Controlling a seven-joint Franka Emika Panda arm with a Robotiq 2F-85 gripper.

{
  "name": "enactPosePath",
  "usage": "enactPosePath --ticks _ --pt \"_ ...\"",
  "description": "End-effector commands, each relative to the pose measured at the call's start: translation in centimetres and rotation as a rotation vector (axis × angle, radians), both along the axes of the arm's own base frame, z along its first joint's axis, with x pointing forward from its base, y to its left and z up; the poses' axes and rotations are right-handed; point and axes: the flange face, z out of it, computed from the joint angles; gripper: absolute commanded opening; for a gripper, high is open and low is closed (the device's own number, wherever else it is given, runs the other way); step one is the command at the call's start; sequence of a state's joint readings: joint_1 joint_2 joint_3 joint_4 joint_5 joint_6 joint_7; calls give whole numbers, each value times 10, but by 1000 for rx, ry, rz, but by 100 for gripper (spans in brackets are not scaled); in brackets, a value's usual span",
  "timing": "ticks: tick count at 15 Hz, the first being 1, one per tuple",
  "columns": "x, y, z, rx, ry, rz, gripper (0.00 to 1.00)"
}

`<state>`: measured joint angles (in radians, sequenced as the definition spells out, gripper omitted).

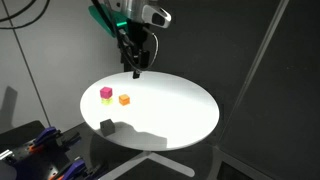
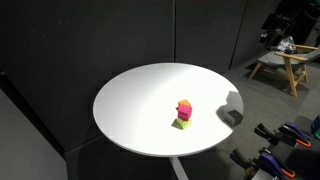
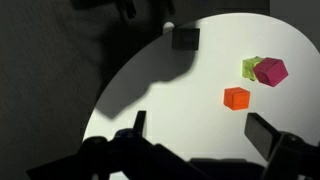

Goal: Put the grey block on top of the orange block

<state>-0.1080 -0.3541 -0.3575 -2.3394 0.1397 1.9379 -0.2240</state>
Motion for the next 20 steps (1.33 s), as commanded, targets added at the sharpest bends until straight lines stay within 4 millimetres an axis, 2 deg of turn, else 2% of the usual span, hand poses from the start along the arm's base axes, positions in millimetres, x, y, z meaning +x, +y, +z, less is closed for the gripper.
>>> enactPosePath --ticks 1,15,20 --pt "0 0 0 0 1 0 100" --pt "1 1 0 2 4 2 100" --pt "11 20 3 -31 10 38 100"
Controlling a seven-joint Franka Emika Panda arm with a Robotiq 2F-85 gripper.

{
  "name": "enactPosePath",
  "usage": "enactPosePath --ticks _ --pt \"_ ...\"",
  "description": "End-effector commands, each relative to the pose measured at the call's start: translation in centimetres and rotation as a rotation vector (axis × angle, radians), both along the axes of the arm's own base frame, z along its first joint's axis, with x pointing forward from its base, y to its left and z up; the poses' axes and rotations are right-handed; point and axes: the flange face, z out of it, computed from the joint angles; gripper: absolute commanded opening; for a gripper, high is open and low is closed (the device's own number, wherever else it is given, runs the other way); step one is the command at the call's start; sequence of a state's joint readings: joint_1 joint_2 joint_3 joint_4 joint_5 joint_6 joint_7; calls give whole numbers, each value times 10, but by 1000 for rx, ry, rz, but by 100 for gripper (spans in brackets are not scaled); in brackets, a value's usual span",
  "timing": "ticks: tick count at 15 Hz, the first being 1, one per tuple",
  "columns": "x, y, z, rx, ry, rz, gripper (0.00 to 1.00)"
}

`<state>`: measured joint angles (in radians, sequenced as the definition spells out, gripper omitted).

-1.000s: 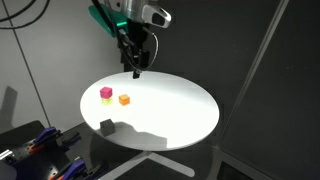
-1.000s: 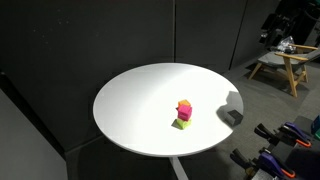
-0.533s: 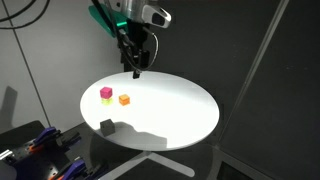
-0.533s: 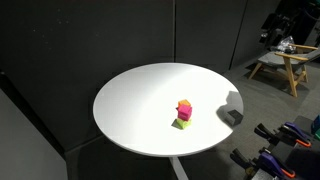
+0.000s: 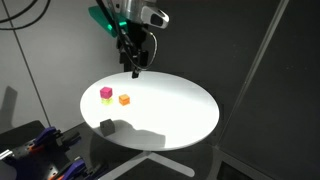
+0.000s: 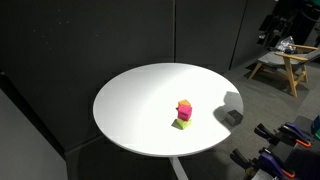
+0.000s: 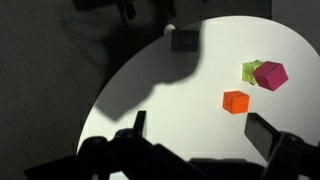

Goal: Put the grey block on top of the orange block

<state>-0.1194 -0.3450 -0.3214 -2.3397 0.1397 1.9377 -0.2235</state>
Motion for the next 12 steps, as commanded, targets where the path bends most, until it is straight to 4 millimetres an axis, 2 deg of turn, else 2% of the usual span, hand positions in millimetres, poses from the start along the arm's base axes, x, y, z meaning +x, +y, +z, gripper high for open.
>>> enactPosePath --ticks 1,6,12 --pt "8 16 7 -33 -5 27 100" --pt "19 57 6 -167 -39 98 100" --pt "22 97 -20 -301 -47 166 100"
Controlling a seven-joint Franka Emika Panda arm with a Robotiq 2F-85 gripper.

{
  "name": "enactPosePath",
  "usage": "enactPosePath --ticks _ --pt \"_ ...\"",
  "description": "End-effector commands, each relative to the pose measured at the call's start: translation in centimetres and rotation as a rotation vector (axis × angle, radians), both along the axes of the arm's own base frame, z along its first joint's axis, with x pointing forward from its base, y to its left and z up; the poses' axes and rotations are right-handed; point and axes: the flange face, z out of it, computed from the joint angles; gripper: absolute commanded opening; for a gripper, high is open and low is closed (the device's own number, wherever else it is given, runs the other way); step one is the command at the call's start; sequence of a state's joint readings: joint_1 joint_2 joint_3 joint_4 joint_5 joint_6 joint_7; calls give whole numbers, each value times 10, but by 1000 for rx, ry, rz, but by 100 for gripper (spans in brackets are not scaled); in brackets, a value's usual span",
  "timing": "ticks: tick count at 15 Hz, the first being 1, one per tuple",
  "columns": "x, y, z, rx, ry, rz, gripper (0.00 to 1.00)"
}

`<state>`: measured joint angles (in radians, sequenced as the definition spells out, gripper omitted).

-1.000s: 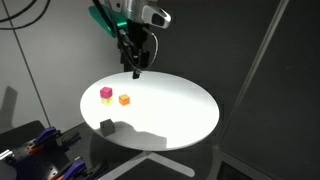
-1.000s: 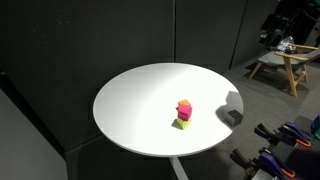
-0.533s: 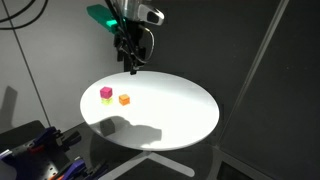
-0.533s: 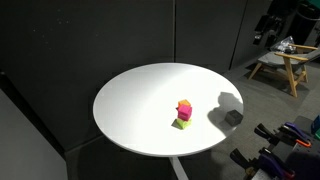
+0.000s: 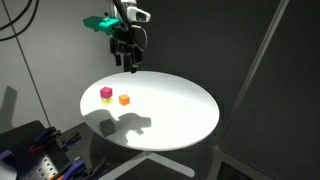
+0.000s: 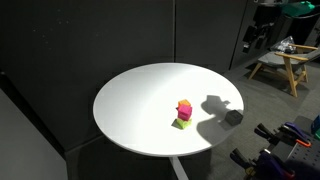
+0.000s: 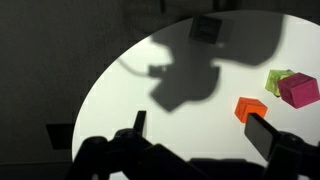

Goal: Put the grey block on top of the orange block

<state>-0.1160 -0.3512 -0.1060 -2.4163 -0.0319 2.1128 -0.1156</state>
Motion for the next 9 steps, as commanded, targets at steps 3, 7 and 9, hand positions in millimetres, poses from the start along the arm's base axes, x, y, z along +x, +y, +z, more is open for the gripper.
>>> enactPosePath --ticks 3,7,9 --pt "-11 25 -25 -56 -7 21 100" --pt "-19 36 -50 -30 2 19 100" --pt "-23 40 -61 -23 7 12 100"
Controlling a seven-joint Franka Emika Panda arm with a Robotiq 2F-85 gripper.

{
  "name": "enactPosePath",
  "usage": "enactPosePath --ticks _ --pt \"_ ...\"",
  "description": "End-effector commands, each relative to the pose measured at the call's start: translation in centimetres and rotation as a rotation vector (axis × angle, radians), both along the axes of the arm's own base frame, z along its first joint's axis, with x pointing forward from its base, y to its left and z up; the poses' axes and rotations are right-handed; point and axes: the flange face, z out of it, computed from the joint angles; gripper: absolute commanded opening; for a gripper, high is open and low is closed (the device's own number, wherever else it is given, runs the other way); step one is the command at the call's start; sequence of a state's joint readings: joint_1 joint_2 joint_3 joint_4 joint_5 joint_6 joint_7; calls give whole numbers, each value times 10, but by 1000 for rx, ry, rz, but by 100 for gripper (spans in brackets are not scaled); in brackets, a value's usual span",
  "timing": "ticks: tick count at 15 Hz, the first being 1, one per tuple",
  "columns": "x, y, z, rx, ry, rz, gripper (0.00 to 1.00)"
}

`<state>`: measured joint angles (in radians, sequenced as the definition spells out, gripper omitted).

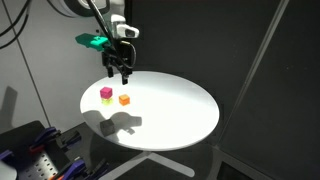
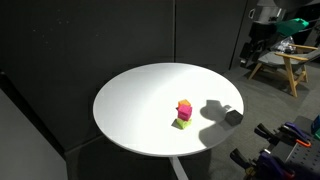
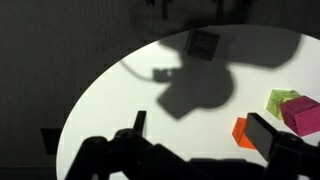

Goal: Put the grey block on top of the orange block

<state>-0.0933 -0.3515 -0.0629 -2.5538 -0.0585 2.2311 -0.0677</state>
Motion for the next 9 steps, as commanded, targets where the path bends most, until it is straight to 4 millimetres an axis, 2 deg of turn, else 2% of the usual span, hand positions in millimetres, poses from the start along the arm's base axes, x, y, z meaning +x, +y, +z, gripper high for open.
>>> enactPosePath --ticks 1,9 --pt "-10 9 -16 5 -13 -23 100" --pt "-11 32 -55 7 18 -19 100"
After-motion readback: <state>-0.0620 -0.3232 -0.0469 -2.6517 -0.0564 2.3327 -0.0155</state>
